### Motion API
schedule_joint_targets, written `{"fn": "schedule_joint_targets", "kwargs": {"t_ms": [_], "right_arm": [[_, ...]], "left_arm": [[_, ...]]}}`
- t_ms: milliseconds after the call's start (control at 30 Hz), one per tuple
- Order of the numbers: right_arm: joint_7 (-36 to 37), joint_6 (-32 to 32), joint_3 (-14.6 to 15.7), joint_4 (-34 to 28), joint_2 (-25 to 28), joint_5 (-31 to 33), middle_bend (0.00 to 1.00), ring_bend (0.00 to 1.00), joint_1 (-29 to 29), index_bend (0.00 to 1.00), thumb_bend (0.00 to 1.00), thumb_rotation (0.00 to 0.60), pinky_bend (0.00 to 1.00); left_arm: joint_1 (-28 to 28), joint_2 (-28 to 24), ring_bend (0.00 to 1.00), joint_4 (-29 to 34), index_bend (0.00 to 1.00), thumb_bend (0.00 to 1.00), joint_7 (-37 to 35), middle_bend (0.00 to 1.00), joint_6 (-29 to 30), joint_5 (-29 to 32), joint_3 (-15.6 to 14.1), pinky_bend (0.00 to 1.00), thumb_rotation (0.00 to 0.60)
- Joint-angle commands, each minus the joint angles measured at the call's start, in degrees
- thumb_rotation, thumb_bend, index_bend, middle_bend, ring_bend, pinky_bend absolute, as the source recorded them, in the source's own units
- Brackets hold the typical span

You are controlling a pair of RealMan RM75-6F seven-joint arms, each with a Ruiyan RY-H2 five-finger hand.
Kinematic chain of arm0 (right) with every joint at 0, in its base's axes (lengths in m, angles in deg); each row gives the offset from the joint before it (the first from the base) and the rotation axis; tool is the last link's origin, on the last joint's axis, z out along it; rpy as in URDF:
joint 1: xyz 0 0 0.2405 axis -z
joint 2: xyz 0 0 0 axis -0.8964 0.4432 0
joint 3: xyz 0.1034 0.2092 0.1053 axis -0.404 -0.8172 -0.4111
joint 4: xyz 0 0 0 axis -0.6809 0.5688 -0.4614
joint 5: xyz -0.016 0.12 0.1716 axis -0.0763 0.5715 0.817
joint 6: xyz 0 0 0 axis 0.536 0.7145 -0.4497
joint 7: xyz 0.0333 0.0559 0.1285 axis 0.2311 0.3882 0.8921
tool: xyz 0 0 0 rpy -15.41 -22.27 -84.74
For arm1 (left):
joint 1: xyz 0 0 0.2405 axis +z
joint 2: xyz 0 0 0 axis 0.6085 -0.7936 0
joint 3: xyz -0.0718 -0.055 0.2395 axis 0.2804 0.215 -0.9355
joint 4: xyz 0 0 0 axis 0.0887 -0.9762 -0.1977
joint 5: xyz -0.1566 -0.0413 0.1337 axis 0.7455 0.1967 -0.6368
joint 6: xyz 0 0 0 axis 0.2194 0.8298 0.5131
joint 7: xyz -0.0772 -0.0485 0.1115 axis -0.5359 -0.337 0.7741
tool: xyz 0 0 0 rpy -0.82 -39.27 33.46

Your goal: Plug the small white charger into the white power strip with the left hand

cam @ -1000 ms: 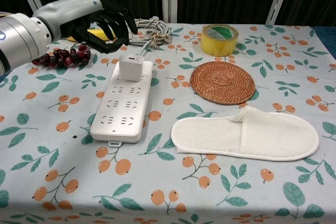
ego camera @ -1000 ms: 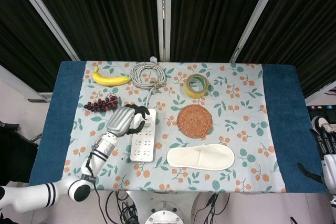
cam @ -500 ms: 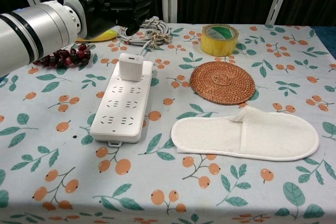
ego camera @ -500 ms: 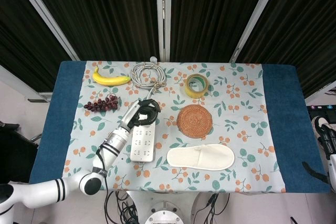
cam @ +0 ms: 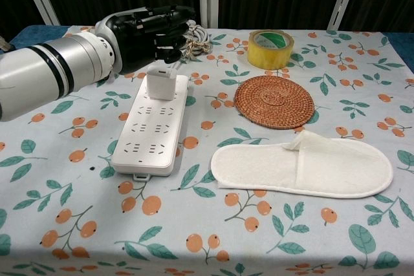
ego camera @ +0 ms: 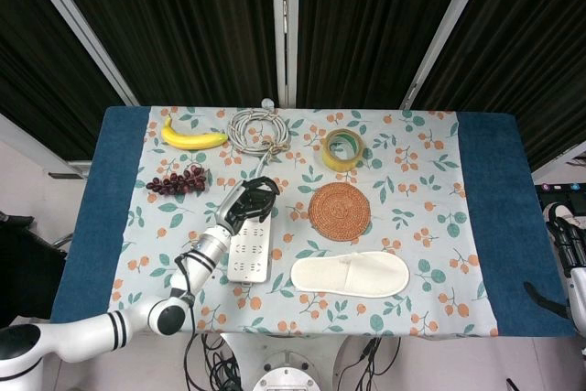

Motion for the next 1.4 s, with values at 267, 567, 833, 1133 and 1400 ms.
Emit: {"fn": "schedule_joint_targets", "kwargs": {"t_ms": [267, 567, 833, 1133, 1400], "right_arm": [[0.12, 0.02, 0.00, 0.10, -0.13, 0.20, 0.02, 0.00, 0.14, 0.00, 0.09, 0.600, 0.00], [0.05, -0.27, -0.01, 0.14, -0.29, 0.26, 0.02, 0.00, 0.02, 0.00, 0.09, 0.600, 0.00], [0.00, -0.30, -0.03, 0.09, -0.29, 0.29, 0.02, 0.00, 0.02, 0.00, 0.09, 0.600, 0.00], [-0.38, -0.27, 0.02, -0.21, -0.36, 0.15, 0.02, 0.00, 0.02, 0.00, 0.09, 0.600, 0.00], [-0.48, 0.03, 0.10, -0.38, -0.31, 0.11, 0.02, 0.00, 0.26, 0.00, 0.09, 0.600, 0.00]], "left_arm": [[0.24, 1.46, 0.72, -2.71, 0.73, 0.49, -2.30, 0.83, -0.57, -1.23, -0.32, 0.81, 0.600], [0.44, 1.82, 0.71, -3.65, 0.73, 0.49, -3.55, 0.82, -1.01, -2.40, -0.95, 0.81, 0.600], [0.80, 1.63, 0.71, -4.63, 0.73, 0.49, -4.02, 0.82, -1.09, -2.96, -1.47, 0.81, 0.600], [1.19, 1.49, 0.71, -5.13, 0.73, 0.49, -4.81, 0.82, -1.14, -4.14, -2.41, 0.81, 0.600], [1.43, 1.45, 0.71, -5.36, 0.74, 0.49, -5.82, 0.82, -0.99, -5.05, -2.99, 0.80, 0.600]]}}
